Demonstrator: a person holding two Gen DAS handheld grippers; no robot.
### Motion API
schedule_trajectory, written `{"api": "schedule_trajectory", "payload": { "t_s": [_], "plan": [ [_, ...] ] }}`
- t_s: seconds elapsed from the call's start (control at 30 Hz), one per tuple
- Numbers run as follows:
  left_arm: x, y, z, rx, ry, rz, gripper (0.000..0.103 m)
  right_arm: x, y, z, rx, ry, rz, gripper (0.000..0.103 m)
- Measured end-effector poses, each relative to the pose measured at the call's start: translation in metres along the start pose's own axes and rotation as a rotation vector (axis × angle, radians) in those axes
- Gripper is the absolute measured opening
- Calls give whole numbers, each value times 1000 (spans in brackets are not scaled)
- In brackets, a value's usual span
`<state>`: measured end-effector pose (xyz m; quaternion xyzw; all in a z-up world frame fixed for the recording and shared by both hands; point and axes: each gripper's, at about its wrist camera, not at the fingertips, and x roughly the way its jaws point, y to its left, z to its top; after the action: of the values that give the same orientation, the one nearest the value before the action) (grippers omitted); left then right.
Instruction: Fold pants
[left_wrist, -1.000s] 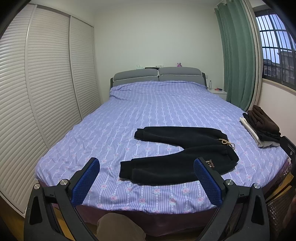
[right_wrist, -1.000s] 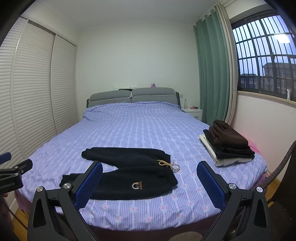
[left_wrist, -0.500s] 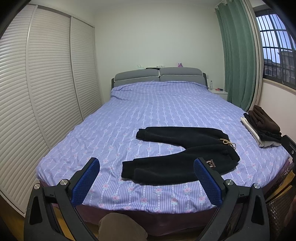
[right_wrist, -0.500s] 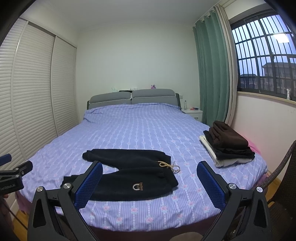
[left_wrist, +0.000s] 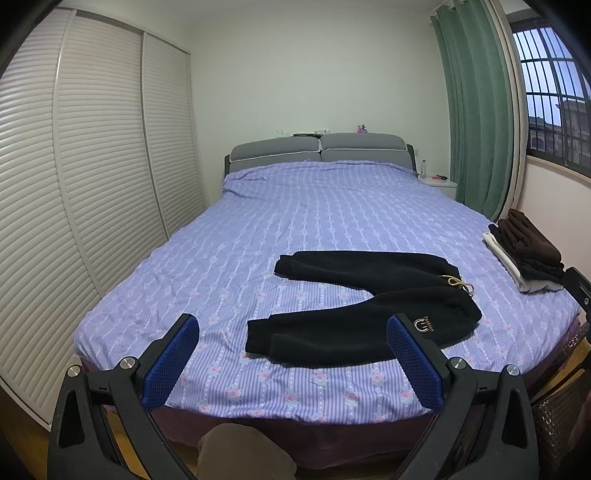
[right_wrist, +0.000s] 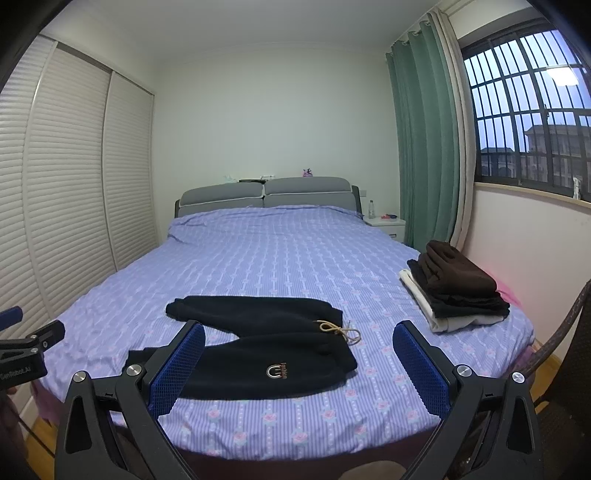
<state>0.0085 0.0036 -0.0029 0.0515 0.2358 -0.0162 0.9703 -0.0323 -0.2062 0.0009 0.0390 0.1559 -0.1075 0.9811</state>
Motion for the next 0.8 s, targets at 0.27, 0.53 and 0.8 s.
{"api": "schedule_trajectory", "payload": {
  "t_s": [0.27,0.53,0.8],
  "plan": [
    [10,1,1,2,18,-2,103,9,0,1,-3,15,3,103],
    [46,-1,14,4,72,-12,103,34,2,8,-17,38,-9,103],
    [101,-11,42,14,98,-19,103,88,-6,28,1,76,-19,103]
  ]
}}
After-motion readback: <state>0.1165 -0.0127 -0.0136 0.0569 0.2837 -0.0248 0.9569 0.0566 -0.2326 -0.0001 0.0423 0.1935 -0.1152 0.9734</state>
